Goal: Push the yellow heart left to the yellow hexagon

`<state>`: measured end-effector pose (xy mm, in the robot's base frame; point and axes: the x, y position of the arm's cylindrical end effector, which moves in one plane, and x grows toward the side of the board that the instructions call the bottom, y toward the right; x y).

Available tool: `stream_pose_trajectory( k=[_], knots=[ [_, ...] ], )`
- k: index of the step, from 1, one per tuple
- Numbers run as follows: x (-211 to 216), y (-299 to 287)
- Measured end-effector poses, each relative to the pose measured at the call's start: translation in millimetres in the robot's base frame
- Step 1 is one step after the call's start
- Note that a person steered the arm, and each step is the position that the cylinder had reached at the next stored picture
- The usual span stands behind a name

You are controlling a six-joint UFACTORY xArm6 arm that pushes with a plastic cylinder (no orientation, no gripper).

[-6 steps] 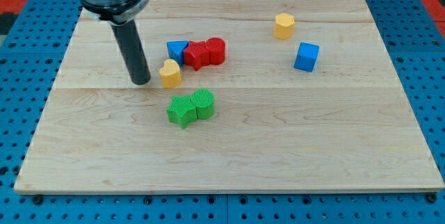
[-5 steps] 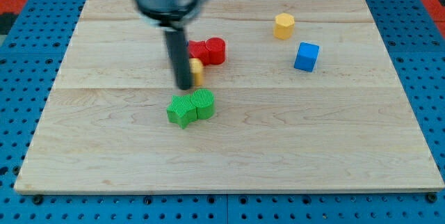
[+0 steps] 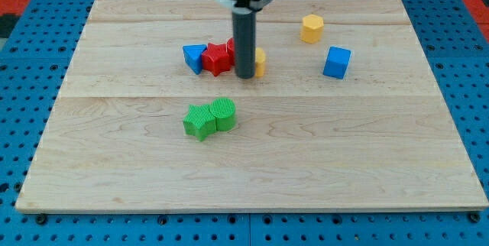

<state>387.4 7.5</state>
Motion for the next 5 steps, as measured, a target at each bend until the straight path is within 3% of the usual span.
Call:
stream_pose_trajectory(
  k=[3, 5],
  knots=[
    [-53, 48],
    [-45, 160]
  ],
)
